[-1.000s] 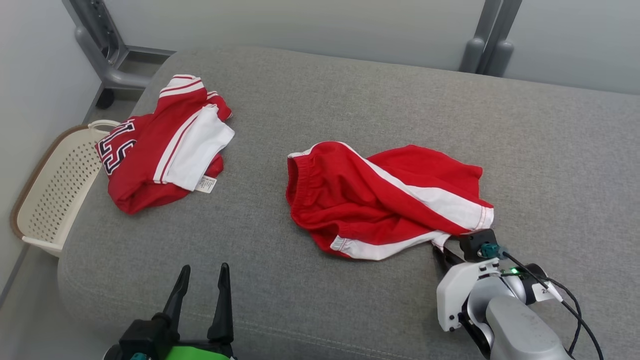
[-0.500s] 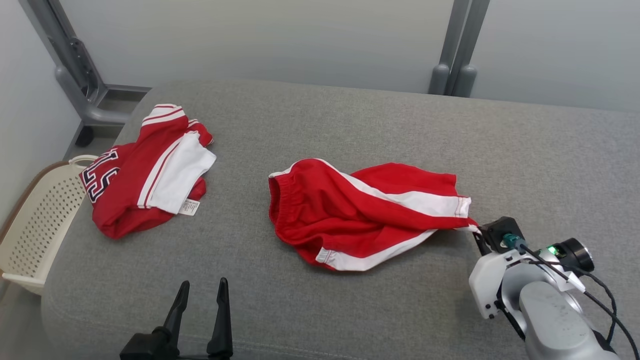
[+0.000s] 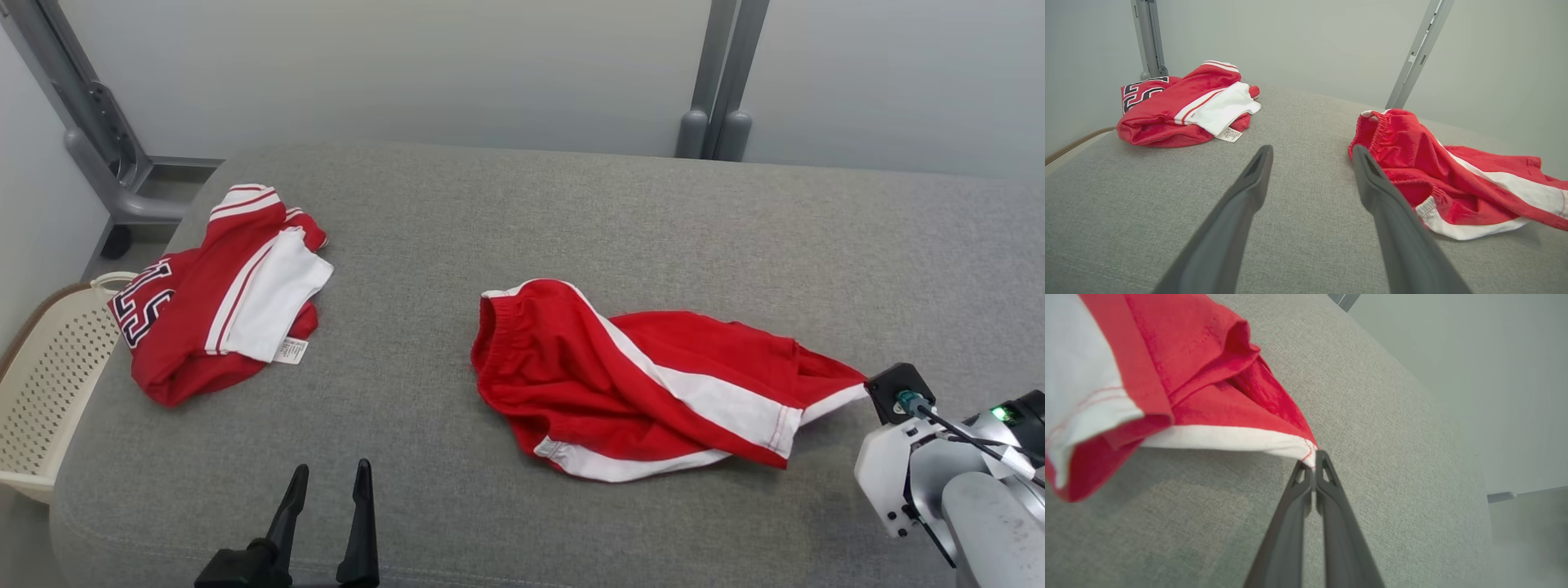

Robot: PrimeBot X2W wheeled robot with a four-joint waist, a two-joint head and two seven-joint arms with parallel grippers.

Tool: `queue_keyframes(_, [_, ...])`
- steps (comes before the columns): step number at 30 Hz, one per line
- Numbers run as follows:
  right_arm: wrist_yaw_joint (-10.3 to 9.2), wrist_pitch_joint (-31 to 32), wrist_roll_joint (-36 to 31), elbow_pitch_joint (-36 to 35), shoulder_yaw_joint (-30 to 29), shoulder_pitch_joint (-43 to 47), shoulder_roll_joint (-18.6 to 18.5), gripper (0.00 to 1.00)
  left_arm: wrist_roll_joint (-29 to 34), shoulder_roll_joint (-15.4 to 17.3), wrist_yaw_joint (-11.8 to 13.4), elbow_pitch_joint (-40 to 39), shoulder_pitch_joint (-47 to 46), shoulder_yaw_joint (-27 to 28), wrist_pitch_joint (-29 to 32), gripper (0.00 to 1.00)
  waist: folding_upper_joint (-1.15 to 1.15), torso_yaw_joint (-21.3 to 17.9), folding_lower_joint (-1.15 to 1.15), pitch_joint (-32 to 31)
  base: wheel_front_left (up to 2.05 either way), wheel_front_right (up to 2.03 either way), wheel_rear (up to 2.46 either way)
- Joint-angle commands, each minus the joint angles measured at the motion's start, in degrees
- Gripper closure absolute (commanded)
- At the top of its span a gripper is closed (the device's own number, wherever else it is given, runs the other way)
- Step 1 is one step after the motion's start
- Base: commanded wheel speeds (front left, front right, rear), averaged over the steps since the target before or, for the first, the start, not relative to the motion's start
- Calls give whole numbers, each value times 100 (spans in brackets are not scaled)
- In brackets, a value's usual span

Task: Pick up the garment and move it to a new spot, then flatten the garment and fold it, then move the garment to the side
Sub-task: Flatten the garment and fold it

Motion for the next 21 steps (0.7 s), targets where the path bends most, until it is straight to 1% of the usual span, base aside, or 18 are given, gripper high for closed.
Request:
queue_keyframes(1, [-10, 96, 33, -9, 6, 76, -86, 0, 20, 8, -27, 11, -50, 20, -3, 0, 0, -25, 0, 40, 0, 0, 0])
queue_keyframes(6, [-10, 313, 190, 25, 70, 136, -89, 0, 61, 8, -55, 31, -122, 26, -3, 0, 0, -24, 0, 90, 0, 0, 0])
queue_keyframes(9, [-10, 573, 277, -44, -63, 236, -45, 0, 64, 8, -62, 41, -168, 42, -3, 0, 0, -27, 0, 106, 0, 0, 0])
queue_keyframes(13, [-9, 518, 446, -442, -152, 396, 151, 0, 54, 8, -57, 63, -173, 59, -3, 0, 0, -10, 0, 77, 0, 0, 0])
queue_keyframes(17, [-10, 513, 694, -938, 40, 604, 314, 0, 53, 7, -38, 70, -156, 81, -3, 0, 0, -5, 0, 28, 0, 0, 0])
queue_keyframes(21, [-9, 740, 870, -1436, 267, 825, 412, 0, 59, 7, -17, 60, -126, 90, -3, 0, 0, -7, 0, -5, 0, 0, 0])
